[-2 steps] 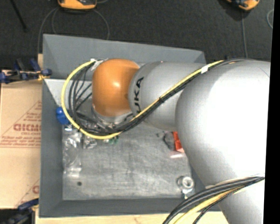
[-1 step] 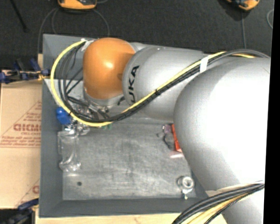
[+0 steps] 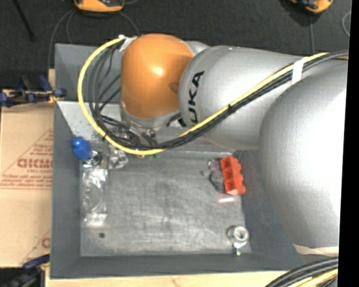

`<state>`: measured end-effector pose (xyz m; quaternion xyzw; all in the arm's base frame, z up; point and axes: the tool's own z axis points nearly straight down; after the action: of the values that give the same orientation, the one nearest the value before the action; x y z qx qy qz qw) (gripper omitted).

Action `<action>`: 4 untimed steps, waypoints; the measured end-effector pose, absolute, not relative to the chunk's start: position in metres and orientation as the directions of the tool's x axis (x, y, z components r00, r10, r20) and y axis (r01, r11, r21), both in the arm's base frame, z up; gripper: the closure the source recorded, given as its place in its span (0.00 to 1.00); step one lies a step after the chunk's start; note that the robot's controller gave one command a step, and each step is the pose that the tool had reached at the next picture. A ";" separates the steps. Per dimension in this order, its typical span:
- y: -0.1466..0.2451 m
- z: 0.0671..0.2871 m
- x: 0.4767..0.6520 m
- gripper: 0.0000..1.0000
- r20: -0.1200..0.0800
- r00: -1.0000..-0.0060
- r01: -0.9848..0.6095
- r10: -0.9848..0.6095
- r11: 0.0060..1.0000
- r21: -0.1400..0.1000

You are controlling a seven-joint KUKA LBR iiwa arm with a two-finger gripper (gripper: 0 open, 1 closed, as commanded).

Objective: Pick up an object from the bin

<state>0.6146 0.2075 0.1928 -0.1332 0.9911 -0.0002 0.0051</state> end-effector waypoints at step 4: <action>0.117 0.141 0.646 1.00 -0.008 -0.855 -0.518 -0.518 0.855 -0.006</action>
Offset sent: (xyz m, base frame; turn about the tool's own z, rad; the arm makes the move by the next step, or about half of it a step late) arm -0.0987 -0.0200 -0.0021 -0.0899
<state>0.6460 0.1165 0.1407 -0.2689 0.9632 -0.0018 0.0048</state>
